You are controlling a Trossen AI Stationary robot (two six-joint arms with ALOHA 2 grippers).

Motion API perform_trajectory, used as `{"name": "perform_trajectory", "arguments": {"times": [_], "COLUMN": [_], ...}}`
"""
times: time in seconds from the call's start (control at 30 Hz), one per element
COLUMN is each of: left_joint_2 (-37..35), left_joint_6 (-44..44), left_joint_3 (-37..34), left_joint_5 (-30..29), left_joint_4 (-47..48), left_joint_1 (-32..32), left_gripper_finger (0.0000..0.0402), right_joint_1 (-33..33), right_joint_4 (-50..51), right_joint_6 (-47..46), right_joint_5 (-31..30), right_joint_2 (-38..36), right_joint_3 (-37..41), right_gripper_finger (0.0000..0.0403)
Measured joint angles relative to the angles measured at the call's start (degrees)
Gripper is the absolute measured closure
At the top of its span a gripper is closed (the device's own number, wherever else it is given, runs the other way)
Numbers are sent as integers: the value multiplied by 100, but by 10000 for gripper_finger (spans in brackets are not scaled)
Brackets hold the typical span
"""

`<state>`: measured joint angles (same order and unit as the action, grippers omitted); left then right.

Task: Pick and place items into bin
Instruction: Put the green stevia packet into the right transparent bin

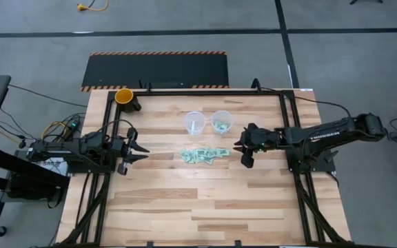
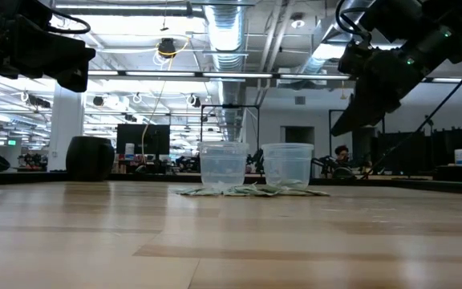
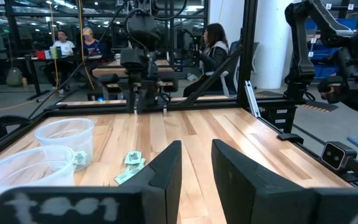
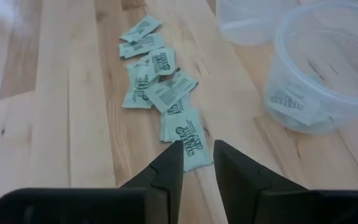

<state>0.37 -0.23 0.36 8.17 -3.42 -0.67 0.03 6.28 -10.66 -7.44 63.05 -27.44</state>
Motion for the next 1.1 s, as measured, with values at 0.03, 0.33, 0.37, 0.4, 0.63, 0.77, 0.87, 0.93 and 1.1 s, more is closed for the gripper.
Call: {"name": "perform_trajectory", "arguments": {"times": [0.03,0.33,0.37,0.4,0.63,0.77,0.87,0.93,1.1], "left_joint_2": [-1,-1,-1,-1,0,1,1,0,0], "left_joint_6": [0,0,0,0,0,0,0,0,0], "left_joint_3": [0,0,0,2,0,1,0,1,1], "left_joint_5": [-1,1,1,-1,0,1,-1,-1,0], "left_joint_4": [0,0,0,-2,-1,0,0,-1,-1], "left_joint_1": [-1,0,-2,0,0,0,-2,-2,-2], "left_gripper_finger": [324,324,324,324,324,324,324,324,324], "right_joint_1": [0,0,0,0,0,0,0,0,0], "right_joint_4": [0,-462,-472,-538,-998,-1235,-1332,-1386,-1715], "right_joint_6": [0,-137,-135,-132,-104,-88,-20,21,79], "right_joint_5": [4,26,28,30,45,45,45,45,2], "right_joint_2": [0,641,774,903,1675,1967,2163,2293,2695], "right_joint_3": [0,-4,2,4,0,0,-2,-2,-24], "right_gripper_finger": [321,321,321,321,321,321,321,321,321]}}
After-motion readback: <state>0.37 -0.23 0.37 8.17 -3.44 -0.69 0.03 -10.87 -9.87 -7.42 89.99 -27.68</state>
